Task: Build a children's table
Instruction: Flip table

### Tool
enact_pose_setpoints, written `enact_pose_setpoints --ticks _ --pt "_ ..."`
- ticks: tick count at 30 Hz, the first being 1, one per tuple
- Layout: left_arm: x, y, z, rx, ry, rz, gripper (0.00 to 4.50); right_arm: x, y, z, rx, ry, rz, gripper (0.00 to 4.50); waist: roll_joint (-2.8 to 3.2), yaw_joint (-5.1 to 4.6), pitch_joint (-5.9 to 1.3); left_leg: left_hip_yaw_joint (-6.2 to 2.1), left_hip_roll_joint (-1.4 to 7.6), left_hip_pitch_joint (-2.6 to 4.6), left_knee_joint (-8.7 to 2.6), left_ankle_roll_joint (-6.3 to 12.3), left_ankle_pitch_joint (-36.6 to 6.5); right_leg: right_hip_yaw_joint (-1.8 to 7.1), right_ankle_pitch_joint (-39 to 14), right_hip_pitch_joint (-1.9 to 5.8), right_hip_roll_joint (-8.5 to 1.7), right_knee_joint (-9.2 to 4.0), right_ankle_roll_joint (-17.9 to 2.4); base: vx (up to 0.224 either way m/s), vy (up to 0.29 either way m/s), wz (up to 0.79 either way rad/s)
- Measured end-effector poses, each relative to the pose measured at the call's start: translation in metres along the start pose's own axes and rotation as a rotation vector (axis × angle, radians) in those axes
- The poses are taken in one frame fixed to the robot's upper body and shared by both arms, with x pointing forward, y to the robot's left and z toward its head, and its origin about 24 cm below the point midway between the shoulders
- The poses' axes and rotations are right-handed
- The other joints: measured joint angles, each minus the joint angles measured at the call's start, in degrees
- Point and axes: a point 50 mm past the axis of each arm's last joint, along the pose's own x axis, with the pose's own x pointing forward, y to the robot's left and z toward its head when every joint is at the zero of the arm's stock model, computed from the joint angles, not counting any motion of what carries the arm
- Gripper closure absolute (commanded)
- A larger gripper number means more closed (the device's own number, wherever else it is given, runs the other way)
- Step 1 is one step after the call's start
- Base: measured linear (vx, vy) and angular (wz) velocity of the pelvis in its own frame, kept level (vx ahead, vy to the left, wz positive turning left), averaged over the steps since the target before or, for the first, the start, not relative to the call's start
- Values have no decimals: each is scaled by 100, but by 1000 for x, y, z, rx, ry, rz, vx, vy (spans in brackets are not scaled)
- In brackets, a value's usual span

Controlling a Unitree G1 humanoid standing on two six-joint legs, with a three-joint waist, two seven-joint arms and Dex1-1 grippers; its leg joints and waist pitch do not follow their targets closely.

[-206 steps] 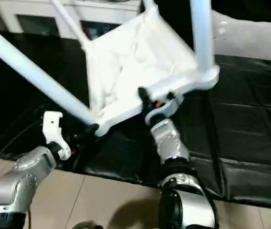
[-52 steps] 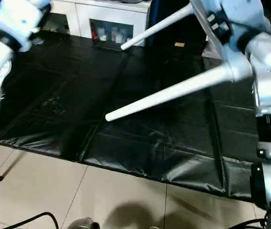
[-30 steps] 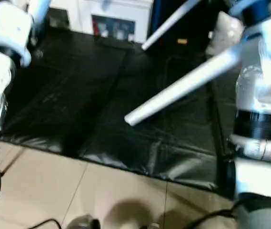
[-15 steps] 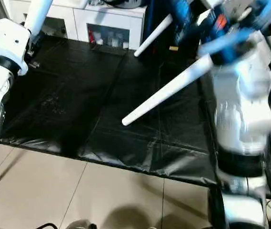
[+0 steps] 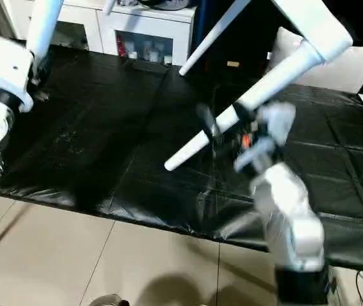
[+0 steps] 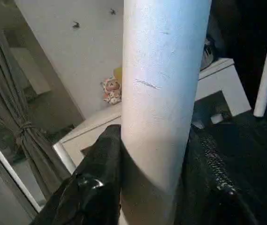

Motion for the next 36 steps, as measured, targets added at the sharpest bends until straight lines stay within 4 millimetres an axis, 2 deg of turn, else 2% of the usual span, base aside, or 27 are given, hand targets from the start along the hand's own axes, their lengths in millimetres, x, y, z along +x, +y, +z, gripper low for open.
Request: enact_pose_setpoints --ticks 4,7,12,16,17,19,23,31,36 --pt "-2 -2 -4 -8 16 -1 301 -16 -12 -34 49 121 -101 0 0 -8 0 1 -2 8 0 0 0 2 -1 14 0 -21 3 0 0 0" --pt "-3 -3 -5 -10 21 -4 302 -17 -16 -38 43 126 -146 0 -2 -22 -1 0 -2 8 0 0 0 2 2 15 0 -22 6 0 0 0" --pt "-3 -4 -5 -7 19 -9 302 -13 -27 -36 18 97 -215 0 -2 -33 -1 0 -2 10 0 0 0 2 5 17 0 -21 8 0 0 0" --pt "-3 -5 -5 -6 15 -11 302 -3 -29 -34 25 63 -202 0 -1 -56 -1 0 -2 10 -1 0 0 2 10 17 0 -20 9 0 0 0" --pt "-3 -5 -5 -6 14 -12 302 2 -30 -34 25 56 -197 0 0 -60 0 0 -2 10 -2 0 0 2 15 16 0 -20 6 0 0 0" --pt "-4 -7 -6 -16 14 -14 302 24 -37 -32 25 39 -194 0 7 -92 2 5 -2 8 -1 -1 1 4 29 11 -1 -19 -5 0 0 0" --pt "-6 -16 -9 -39 14 -43 302 51 -32 -19 28 -18 -133 0 12 -54 -2 4 -2 11 -9 -1 1 3 32 15 -1 -15 -8 0 0 0" --pt "-18 -30 -30 -107 74 -64 303 50 -31 -17 37 -26 -62 0 10 3 -4 6 -2 -6 -9 1 1 2 36 13 -1 -35 -16 0 0 0" --pt "-33 -46 -54 -176 150 -88 303 27 -21 -9 25 -33 27 0 19 106 -3 6 -1 -7 -25 2 -1 -1 30 14 0 -50 -5 0 0 0"
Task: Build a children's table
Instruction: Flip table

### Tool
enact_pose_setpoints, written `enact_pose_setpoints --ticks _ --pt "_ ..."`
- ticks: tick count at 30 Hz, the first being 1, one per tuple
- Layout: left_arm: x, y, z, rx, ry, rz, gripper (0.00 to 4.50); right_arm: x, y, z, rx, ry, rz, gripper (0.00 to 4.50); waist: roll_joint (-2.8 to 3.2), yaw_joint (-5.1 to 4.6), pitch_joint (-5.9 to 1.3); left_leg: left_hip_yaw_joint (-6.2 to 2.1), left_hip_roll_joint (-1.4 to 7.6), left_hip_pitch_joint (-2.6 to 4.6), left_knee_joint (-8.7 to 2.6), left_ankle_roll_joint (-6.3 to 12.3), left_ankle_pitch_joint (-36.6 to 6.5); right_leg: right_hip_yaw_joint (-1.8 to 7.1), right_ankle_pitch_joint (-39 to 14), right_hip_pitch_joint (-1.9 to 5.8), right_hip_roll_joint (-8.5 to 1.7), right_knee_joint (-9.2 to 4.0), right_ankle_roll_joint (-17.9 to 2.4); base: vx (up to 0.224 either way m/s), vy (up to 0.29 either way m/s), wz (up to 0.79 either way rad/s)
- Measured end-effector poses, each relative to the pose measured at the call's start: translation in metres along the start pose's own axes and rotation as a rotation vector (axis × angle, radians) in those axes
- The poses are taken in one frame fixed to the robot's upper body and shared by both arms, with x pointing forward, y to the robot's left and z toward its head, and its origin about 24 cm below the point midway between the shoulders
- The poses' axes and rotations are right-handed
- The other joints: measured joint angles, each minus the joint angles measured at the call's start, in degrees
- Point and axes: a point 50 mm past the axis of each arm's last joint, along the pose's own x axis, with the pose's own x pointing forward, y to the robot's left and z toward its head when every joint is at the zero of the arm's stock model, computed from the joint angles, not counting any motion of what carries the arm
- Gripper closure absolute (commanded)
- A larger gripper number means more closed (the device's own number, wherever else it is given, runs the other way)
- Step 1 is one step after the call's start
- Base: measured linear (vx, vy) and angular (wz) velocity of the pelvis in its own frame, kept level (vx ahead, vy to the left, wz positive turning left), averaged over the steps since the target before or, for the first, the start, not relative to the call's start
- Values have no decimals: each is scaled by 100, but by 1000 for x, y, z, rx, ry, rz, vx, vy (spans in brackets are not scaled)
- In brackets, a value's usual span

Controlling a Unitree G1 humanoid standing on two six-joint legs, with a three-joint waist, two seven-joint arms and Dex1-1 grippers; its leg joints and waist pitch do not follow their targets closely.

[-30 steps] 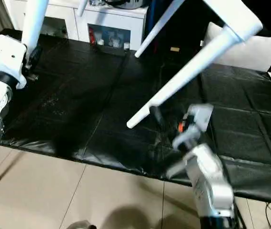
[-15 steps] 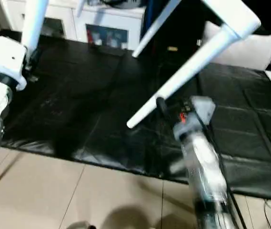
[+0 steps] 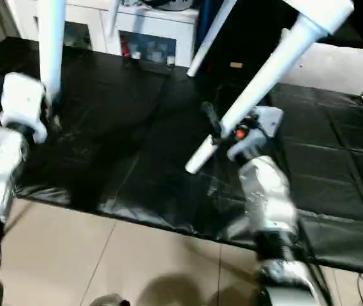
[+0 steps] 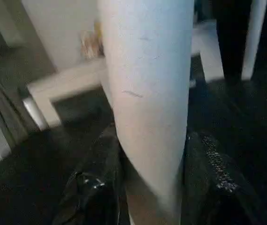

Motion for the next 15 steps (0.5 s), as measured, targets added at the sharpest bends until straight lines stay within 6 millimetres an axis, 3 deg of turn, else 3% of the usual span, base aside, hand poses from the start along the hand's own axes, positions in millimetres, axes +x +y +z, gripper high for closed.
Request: enact_pose_setpoints --ticks 4,15 --pt "-7 -5 -19 -37 67 -8 303 -11 10 4 -8 7 26 0 -2 12 0 -2 0 -1 -1 0 0 -3 2 3 0 -9 -1 0 0 0" --pt "-15 -1 -35 -86 135 9 303 -14 26 5 -7 48 55 0 -16 -42 -9 -1 0 7 -24 -1 0 -3 10 11 3 -44 20 0 0 0"
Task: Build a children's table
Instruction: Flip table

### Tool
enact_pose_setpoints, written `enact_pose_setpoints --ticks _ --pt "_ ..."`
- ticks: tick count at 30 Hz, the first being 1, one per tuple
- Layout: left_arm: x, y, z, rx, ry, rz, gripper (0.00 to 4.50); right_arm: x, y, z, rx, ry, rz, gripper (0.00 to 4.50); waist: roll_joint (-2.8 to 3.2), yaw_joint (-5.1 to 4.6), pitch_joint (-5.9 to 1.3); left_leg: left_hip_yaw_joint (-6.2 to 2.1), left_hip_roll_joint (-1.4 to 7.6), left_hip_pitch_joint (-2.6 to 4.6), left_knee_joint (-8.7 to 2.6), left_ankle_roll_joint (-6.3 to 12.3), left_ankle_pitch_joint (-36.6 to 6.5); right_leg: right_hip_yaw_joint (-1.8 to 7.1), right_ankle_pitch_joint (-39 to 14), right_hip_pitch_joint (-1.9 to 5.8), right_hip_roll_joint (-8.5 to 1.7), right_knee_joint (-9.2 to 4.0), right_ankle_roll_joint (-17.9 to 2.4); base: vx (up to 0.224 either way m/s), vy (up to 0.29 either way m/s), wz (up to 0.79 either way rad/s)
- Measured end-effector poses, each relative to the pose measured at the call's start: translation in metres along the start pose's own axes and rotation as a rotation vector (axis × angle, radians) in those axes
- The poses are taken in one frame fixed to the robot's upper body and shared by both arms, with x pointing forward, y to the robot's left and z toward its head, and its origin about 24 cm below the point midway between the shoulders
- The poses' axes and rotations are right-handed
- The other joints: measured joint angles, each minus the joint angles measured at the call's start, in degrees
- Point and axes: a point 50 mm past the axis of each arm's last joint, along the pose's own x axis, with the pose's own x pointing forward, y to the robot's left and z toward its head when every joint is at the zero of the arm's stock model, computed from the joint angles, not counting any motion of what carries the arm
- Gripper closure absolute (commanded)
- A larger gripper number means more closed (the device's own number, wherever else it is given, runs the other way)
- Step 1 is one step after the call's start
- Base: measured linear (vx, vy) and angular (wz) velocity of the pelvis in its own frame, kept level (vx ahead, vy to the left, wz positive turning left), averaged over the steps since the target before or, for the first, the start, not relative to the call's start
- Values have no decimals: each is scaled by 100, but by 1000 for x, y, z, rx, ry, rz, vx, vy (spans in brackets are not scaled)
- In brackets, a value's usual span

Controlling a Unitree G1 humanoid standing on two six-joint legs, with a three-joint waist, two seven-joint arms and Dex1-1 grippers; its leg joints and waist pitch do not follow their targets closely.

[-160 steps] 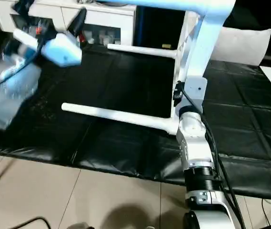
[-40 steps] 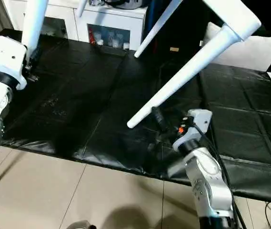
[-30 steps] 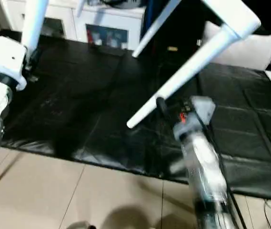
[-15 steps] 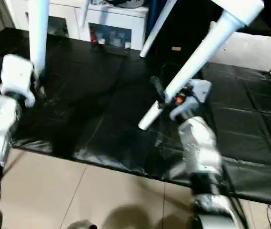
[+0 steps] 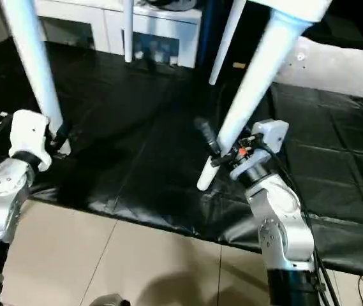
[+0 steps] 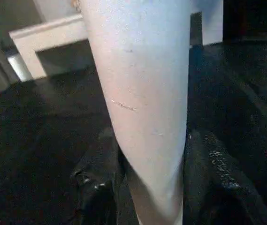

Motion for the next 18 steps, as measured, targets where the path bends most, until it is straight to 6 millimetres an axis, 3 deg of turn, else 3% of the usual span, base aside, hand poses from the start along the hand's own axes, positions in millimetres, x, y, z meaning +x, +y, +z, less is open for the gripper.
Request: enact_pose_setpoints --ticks 3,11,18 --pt "-2 1 -17 -24 54 1 233 4 7 -2 6 9 17 0 -28 -3 -18 3 0 8 -18 -1 1 0 -8 1 2 -8 12 0 0 0" --pt "-12 -2 -54 -5 138 -23 164 10 19 -7 -27 62 55 0 -57 1 -34 12 -1 7 -32 -2 1 5 -14 -3 2 -19 23 0 0 0" --pt "-20 0 -60 -41 98 -46 110 4 19 -5 -70 60 23 0 -68 -9 -39 16 -1 7 -42 -2 1 8 -16 -6 2 -25 25 0 0 0"
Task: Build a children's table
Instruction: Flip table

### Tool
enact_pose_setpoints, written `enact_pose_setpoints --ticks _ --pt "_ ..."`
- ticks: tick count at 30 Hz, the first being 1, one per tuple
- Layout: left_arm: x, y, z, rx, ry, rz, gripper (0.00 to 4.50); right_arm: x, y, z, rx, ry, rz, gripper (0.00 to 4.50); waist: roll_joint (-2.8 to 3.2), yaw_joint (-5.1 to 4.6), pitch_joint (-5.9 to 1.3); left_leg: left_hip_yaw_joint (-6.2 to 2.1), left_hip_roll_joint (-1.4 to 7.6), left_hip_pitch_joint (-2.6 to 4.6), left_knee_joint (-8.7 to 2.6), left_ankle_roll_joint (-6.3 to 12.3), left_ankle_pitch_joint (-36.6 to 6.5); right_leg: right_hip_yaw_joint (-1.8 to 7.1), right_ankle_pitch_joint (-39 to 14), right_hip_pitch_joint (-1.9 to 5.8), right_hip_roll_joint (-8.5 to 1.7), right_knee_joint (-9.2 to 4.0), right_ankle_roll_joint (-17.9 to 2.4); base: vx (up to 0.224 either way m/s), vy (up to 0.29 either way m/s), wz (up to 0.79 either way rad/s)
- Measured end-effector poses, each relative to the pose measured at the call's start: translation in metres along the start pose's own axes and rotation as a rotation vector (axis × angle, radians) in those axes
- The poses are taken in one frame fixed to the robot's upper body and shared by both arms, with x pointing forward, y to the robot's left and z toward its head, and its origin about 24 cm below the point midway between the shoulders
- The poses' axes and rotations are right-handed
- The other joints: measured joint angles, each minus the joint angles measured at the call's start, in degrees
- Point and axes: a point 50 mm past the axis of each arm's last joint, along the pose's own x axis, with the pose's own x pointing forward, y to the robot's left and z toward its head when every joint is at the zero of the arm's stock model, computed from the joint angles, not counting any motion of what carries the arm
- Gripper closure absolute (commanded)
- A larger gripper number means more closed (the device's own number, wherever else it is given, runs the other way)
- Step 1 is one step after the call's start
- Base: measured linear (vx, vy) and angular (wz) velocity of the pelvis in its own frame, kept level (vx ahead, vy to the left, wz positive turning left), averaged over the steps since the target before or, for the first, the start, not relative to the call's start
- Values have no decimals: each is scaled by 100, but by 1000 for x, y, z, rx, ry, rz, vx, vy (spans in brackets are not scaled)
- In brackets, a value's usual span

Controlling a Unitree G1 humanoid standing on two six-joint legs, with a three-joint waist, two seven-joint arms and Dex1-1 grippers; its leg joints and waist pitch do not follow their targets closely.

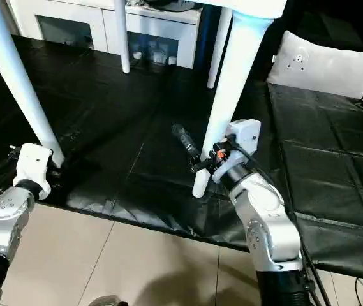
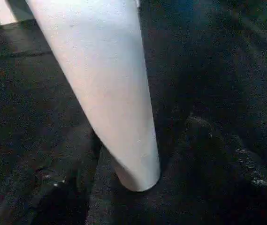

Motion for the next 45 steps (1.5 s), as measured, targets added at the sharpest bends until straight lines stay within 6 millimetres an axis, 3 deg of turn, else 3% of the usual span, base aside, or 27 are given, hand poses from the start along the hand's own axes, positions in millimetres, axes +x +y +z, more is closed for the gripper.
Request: enact_pose_setpoints --ticks 8,11,15,17,21,22,23,24,25,26,27,28,29,30,31,32,33,34,35,37,38,39,40,41,42,43,45 --pt "-55 3 0 -209 -202 -14 54 -46 7 -6 54 -34 -25 0 35 -72 7 8 -1 4 -30 -5 -12 1 -8 -4 1 -11 -25 0 0 0" --pt "-75 -6 15 -246 -258 -44 48 -63 12 -10 56 -33 -50 0 94 -104 25 7 -1 40 -30 -6 -13 3 -27 30 1 -15 7 0 0 0" --pt "-82 -21 41 -237 -282 -112 48 -77 14 -15 56 -1 -121 0 207 -130 87 -7 -2 124 -33 -11 -16 -9 -36 76 1 -43 20 0 0 0" --pt "-80 -31 51 -197 -246 -148 48 -82 13 -20 47 49 -170 0 271 -153 111 -39 -1 172 -51 -18 -21 -63 -37 143 -1 -118 22 -57 10 -3" --pt "-76 -39 54 -179 -197 -149 48 -80 16 -29 57 147 -197 0 386 -288 138 -191 22 168 -64 -19 -22 -279 -44 310 -7 -300 21 -19 8 -1" --pt "-73 -41 56 -197 -193 -133 48 -80 15 -34 45 208 -237 0 418 -287 158 -192 33 142 -70 -20 -22 -284 -111 316 -4 -253 13 0 0 0" --pt "-71 -43 57 -207 -193 -129 48 -81 15 -38 37 247 -262 0 419 -285 167 -167 30 154 -73 -20 -22 -255 -255 291 -7 -84 5 -82 -2 1" --pt "-69 -47 58 -215 -190 -130 48 -82 15 -41 37 277 -272 0 386 -252 160 -104 15 176 -72 -21 -21 -140 -451 245 -7 139 -18 0 0 0" --pt "-69 -51 57 -229 -186 -131 48 -82 17 -43 39 297 -260 0 249 -196 131 -8 -29 255 -52 -29 -28 45 -576 115 -13 272 27 0 0 0" --pt "-70 -55 54 -243 -172 -132 48 -83 18 -44 41 299 -256 0 234 -155 139 -9 -69 282 19 -59 -49 88 -574 94 -20 285 33 37 -69 12" --pt "-71 -60 49 -261 -155 -135 48 -83 18 -43 42 291 -254 0 310 -123 151 -249 -126 271 277 -95 -210 85 -573 107 -12 283 35 0 0 0" --pt "-74 -63 44 -271 -129 -136 48 -82 18 -41 44 279 -251 0 378 -89 155 -495 -182 281 435 -62 -232 42 -572 118 -4 277 36 79 -17 -15" --pt "-72 -66 43 -270 -116 -147 48 -84 17 -41 44 275 -266 0 512 -123 126 -565 -194 339 272 -182 -415 -19 -561 124 -19 239 42 51 31 -5" --pt "-71 -69 43 -274 -119 -155 48 -86 17 -43 43 286 -270 0 506 -177 124 -532 -177 348 192 -176 -383 18 -541 114 18 172 34 0 0 0" --pt "-71 -73 43 -277 -119 -168 48 -87 17 -44 37 303 -272 0 462 -241 126 -454 -161 351 106 -170 -375 44 -477 124 14 93 18 -15 13 22" --pt "-71 -77 42 -287 -107 -177 48 -88 16 -44 29 307 -277 0 431 -268 110 -416 -157 341 92 -155 -366 51 -378 127 5 42 -34 0 0 0" --pt "-73 -80 38 -298 -86 -184 48 -88 16 -44 29 311 -279 0 388 -282 103 -271 -103 412 90 -155 -368 151 -296 80 43 4 -17 -51 47 -31" --pt "-75 -84 33 -310 -52 -198 48 -87 15 -44 27 310 -281 0 383 -286 109 -125 -77 511 103 -140 -382 282 -253 95 57 17 3 -51 47 -31" --pt "-77 -87 30 -313 -34 -208 48 -89 16 -44 31 317 -285 0 383 -291 115 -78 -88 570 115 -120 -419 365 -253 106 84 10 10 -10 94 -65" --pt "-80 -89 27 -304 -19 -219 48 -97 17 -48 39 353 -297 0 384 -292 113 -24 -145 618 154 -33 -502 515 -260 115 103 -7 47 43 107 -54" --pt "-81 -89 26 -284 -9 -222 48 -103 17 -50 45 376 -313 0 383 -284 113 -18 -232 622 173 16 -534 666 -239 114 121 -9 100 66 174 -66" --pt "-82 -89 24 -275 0 -221 48 -105 16 -51 49 386 -325 0 386 -314 110 -66 -309 606 194 73 -566 733 -222 113 116 -26 127 78 278 -79" --pt "-83 -89 24 -271 2 -223 48 -108 15 -51 49 392 -341 0 423 -358 92 -150 -383 564 221 137 -588 725 -205 115 87 -87 154 20 183 -42" --pt "-84 -88 24 -266 4 -219 48 -109 14 -51 49 393 -350 0 481 -452 53 -164 -400 525 213 194 -586 661 -205 122 59 -169 133 19 208 -8" --pt "-87 -86 23 -264 6 -206 48 -109 16 -51 53 387 -347 0 483 -557 26 -168 -415 472 203 270 -569 606 -272 95 36 -228 8 -1 197 9" --pt "-89 -84 21 -264 15 -196 48 -107 19 -52 58 387 -335 0 502 -643 20 -167 -430 414 204 327 -564 484 -266 73 2 -196 -217 -1 197 9" --pt "-90 -83 20 -264 21 -192 48 -106 23 -54 70 390 -324 0 469 -678 -6 -167 -479 360 208 371 -571 350 -198 99 -105 -199 -341 -29 132 7"
